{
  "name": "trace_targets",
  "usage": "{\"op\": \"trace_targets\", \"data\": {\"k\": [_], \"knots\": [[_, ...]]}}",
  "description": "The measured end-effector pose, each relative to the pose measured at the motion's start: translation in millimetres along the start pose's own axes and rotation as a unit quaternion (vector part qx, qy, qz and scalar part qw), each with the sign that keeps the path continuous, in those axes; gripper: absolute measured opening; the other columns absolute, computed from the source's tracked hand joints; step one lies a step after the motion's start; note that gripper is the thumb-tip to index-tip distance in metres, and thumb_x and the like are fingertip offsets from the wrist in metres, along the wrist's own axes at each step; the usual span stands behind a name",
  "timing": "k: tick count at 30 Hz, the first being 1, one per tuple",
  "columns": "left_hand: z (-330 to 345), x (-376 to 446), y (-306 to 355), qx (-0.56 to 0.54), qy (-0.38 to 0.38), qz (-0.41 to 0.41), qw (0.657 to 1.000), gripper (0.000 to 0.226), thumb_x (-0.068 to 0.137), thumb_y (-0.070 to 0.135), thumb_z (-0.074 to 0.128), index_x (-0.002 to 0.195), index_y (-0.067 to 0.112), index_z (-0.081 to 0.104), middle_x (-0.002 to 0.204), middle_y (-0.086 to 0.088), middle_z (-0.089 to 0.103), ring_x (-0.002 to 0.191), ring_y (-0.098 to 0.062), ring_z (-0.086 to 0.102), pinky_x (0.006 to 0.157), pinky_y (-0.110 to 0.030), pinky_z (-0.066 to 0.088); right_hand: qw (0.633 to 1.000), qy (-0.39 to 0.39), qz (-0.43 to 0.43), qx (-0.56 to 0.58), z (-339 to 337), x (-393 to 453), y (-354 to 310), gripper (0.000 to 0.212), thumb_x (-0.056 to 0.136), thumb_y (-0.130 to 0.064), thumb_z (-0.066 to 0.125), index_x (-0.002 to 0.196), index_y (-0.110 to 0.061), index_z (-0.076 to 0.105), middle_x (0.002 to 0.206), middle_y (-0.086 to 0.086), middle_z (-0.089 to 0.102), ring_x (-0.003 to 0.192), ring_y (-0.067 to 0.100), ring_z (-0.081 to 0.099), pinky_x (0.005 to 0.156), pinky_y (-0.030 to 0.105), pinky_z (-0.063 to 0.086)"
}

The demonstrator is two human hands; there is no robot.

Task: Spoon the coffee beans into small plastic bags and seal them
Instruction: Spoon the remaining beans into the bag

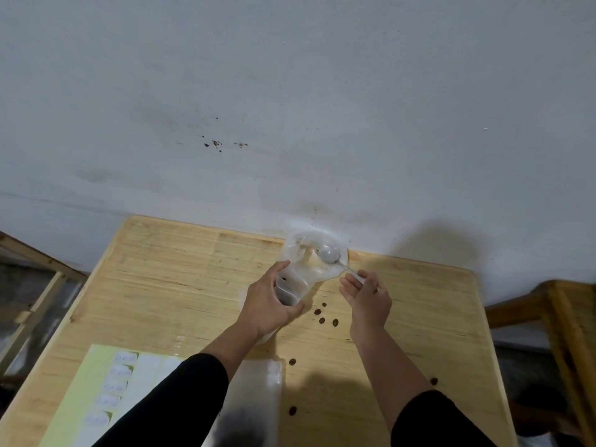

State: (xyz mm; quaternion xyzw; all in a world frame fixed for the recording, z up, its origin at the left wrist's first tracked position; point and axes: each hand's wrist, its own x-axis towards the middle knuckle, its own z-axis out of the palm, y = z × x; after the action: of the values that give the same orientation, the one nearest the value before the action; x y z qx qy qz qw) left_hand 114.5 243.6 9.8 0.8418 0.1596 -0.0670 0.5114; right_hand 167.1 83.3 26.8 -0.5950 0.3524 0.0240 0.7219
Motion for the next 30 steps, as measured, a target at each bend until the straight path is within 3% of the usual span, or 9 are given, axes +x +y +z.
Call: {"op": "trace_targets", "data": {"k": [2, 5, 10, 16, 23, 30], "knots": [[0, 0, 1, -0.005, 0.000, -0.005, 1.000, 0.091, 0.060, 0.043, 0.082, 0.138, 0.033, 0.037, 0.132, 0.002, 0.052, 0.119, -0.013, 0.049, 0.100, -0.032, 0.045, 0.999, -0.020, 0.021, 0.019, -7, 1, -4, 0.024, 0.099, -0.013, 0.038, 0.090, -0.005, 0.059, 0.083, 0.017, 0.067, 0.077, 0.024, 0.069, 0.067, 0.033, 0.057], [0, -1, 3, -0.015, -0.002, -0.009, 1.000, 0.092, 0.059, 0.047, 0.081, 0.138, 0.032, 0.036, 0.131, 0.002, 0.052, 0.118, -0.014, 0.050, 0.099, -0.032, 0.045, 0.999, -0.041, 0.017, 0.002, -17, 2, -6, 0.026, 0.099, -0.017, 0.038, 0.093, -0.005, 0.060, 0.082, 0.015, 0.068, 0.075, 0.023, 0.068, 0.061, 0.029, 0.054], [1, -1, 7, -0.009, 0.006, -0.009, 1.000, 0.091, 0.062, 0.050, 0.079, 0.139, 0.030, 0.036, 0.121, 0.005, 0.053, 0.108, -0.011, 0.050, 0.089, -0.022, 0.042, 0.998, -0.053, -0.017, -0.020, -30, -2, -13, 0.031, 0.101, -0.024, 0.036, 0.096, -0.005, 0.060, 0.082, 0.014, 0.068, 0.066, 0.018, 0.067, 0.050, 0.023, 0.051], [3, -3, 11, -0.024, 0.002, -0.015, 1.000, 0.092, 0.061, 0.050, 0.079, 0.139, 0.029, 0.036, 0.124, 0.002, 0.054, 0.107, -0.010, 0.049, 0.082, -0.016, 0.039, 0.998, -0.049, -0.031, -0.020, -39, -5, -21, 0.032, 0.101, -0.022, 0.035, 0.098, -0.001, 0.059, 0.081, 0.016, 0.067, 0.068, 0.022, 0.066, 0.048, 0.023, 0.053], [1, -4, 13, -0.026, -0.002, -0.011, 1.000, 0.090, 0.062, 0.046, 0.080, 0.138, 0.028, 0.037, 0.127, 0.001, 0.053, 0.108, -0.009, 0.048, 0.085, -0.017, 0.039, 0.998, -0.064, -0.007, 0.013, -41, -6, -23, 0.030, 0.099, -0.020, 0.038, 0.096, -0.002, 0.061, 0.081, 0.017, 0.068, 0.064, 0.019, 0.068, 0.046, 0.022, 0.052], [1, -1, 11, -0.029, -0.006, -0.010, 1.000, 0.089, 0.061, 0.044, 0.081, 0.138, 0.028, 0.037, 0.124, 0.000, 0.055, 0.107, -0.011, 0.051, 0.086, -0.020, 0.042, 0.989, -0.134, -0.061, -0.031, -46, -15, -30, 0.036, 0.101, -0.021, 0.033, 0.092, -0.003, 0.062, 0.078, 0.017, 0.068, 0.065, 0.022, 0.067, 0.046, 0.024, 0.051]]}}
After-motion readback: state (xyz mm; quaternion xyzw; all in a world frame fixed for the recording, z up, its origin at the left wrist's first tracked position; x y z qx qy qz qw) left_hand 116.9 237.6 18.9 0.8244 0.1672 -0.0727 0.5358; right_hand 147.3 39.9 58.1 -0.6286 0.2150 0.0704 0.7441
